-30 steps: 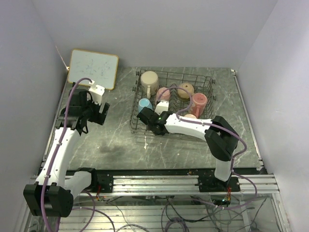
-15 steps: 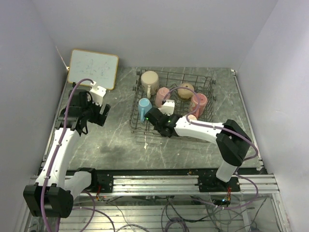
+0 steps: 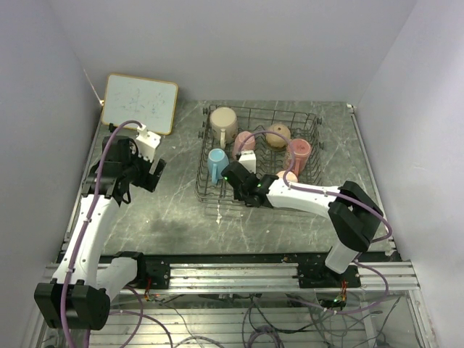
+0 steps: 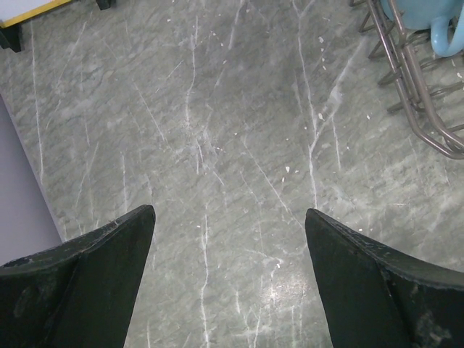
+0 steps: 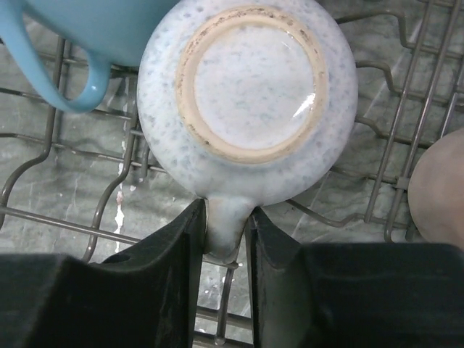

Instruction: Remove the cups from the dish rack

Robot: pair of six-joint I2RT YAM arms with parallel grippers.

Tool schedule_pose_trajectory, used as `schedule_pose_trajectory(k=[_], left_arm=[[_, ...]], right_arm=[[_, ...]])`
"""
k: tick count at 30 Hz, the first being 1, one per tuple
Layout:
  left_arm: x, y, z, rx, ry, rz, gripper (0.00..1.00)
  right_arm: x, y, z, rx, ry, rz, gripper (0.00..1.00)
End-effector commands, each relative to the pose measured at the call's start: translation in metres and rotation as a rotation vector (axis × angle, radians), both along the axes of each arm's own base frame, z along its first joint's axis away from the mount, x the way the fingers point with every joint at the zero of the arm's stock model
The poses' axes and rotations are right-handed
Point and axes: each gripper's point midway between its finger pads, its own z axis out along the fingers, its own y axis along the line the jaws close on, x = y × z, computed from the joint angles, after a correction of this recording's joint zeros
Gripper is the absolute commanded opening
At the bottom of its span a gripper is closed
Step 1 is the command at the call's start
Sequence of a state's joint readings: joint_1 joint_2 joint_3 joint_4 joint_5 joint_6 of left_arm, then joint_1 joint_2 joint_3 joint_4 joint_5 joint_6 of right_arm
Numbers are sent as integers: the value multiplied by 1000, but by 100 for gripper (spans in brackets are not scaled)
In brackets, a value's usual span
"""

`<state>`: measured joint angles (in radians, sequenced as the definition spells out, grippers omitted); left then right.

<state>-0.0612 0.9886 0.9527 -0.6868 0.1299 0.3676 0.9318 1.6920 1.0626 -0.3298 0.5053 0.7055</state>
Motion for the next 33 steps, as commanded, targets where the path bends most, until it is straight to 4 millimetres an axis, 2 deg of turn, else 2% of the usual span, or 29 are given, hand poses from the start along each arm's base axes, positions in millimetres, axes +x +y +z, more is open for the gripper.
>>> schedule_pose_trajectory(k=[1,10,12,16,22,29,33], left_arm=[[-3,-3,17,-21,-42,-24,96],[-11,-12,24,-46,-50,-72,96],[-12,-13,24,-48,-54,-83,97],[-17,-20,24,-59,-69,-131,97],[-22,-34,34,-81,-150,-235,97],[-24,-46,42,-93,-245,-318,97],[-23,-52,45,-91,-305,-375,99]], right_arm=[[17,-1,12,-51,-48,14,23],[15,-20,14,-52,-37,-25,0],[17,-19,21,-43,-48,-24,0],[23,-14,45,-15,-79,-21,0],[32,5,96,129,-133,23,0],[38,19,130,325,-100,66,0],[37,29,160,451,-102,102,0]])
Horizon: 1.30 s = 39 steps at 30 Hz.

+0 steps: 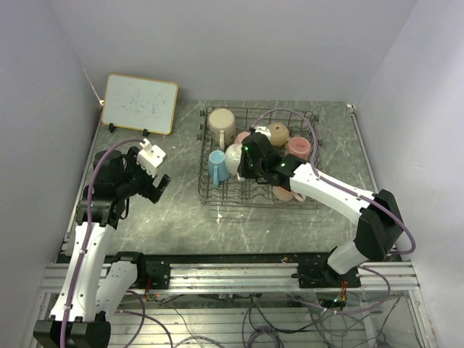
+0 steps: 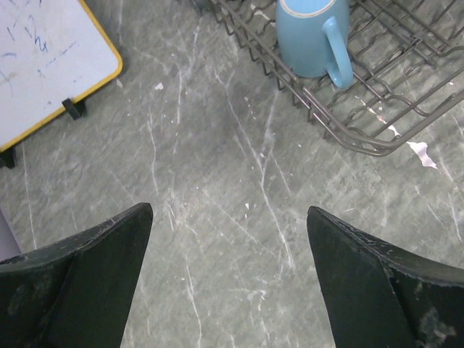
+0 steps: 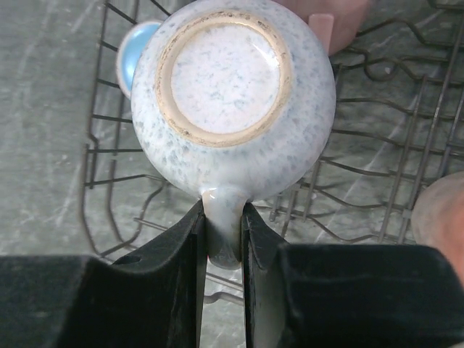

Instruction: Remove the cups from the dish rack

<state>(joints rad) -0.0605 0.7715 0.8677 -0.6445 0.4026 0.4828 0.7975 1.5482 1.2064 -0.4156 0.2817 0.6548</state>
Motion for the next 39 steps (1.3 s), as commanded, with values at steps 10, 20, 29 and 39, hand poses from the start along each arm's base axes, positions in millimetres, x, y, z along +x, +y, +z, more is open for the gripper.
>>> schedule_pose_trajectory(k=[10,20,29,39], left_arm=[[8,-22,47,22,-356,-193,99],[-2,-40,79,75,-626,-347,99],[-5,-47,83,159,-711,-447,93],[-19,-48,38,224,-596,-533,87]], right_arm=[[-23,71,156,584,-33,224,0],[-71,103,189,925,150,409,0],[-100,114,203,1132,292,508,0],[-104,124,193,1146,349,462,0]])
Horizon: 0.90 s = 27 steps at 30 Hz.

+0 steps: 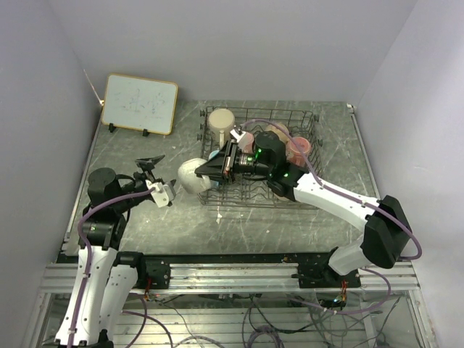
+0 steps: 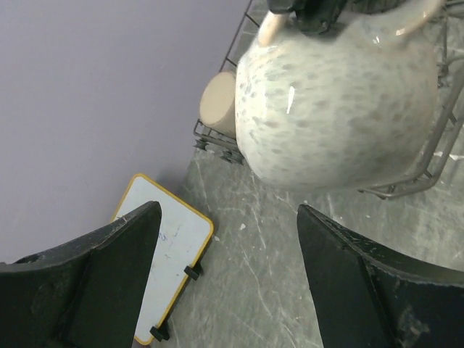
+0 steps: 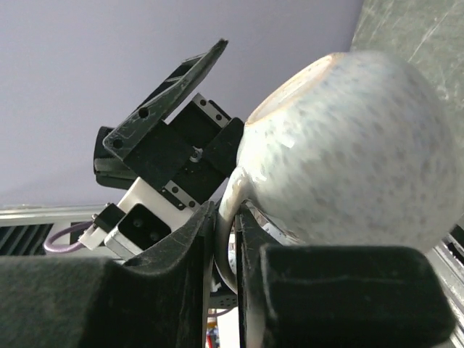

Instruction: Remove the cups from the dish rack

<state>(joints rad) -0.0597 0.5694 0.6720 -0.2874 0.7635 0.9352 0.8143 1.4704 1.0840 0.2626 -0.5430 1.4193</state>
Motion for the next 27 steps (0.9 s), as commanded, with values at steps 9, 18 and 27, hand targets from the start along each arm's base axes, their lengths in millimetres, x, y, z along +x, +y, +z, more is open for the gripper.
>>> schedule_pose_trajectory(k=[9,18,27], left_arm=[[-31,-5,-10,-170,-100,-14,88],[-7,6,-5,-270,-115,83,90],[18,5,0,-320,-93,131,90]], right_arm=[[36,11,57,204,50,-164,0],[67,30,75,278,159,-344,0],[69,71,88,356,206,-313,0]])
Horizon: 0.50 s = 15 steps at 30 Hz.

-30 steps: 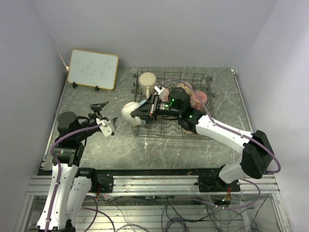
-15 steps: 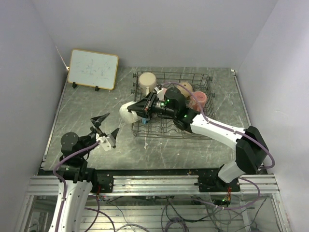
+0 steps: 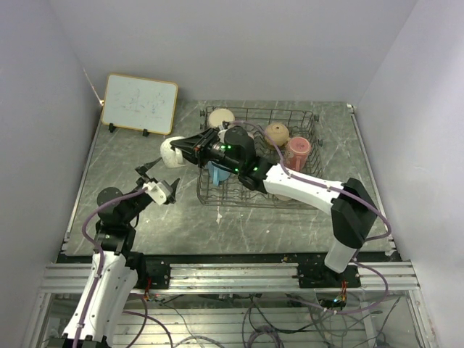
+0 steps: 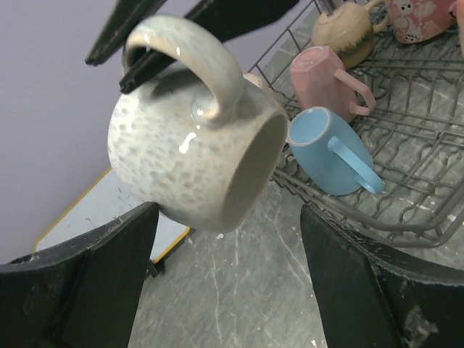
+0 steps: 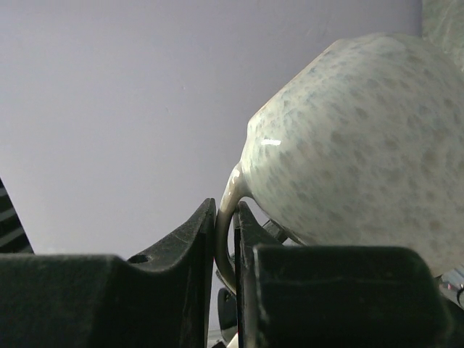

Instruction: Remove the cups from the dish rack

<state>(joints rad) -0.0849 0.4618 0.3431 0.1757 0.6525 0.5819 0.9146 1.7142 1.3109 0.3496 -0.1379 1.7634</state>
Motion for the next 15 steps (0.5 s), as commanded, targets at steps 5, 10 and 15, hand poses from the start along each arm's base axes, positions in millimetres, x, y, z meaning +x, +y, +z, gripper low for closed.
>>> schedule_pose_trajectory(k=[5,10,15], left_arm=[[18,20,46,-129,-117,154,88],[21,28,49,-157,-136,199,84],[26,37,69,-193,-214,253,80]], right_arm=[[-10,5,65,211,-57,-6,0],[-23,6,63,225,-30,25,0],[-40,11,63,245,-23,76,0]])
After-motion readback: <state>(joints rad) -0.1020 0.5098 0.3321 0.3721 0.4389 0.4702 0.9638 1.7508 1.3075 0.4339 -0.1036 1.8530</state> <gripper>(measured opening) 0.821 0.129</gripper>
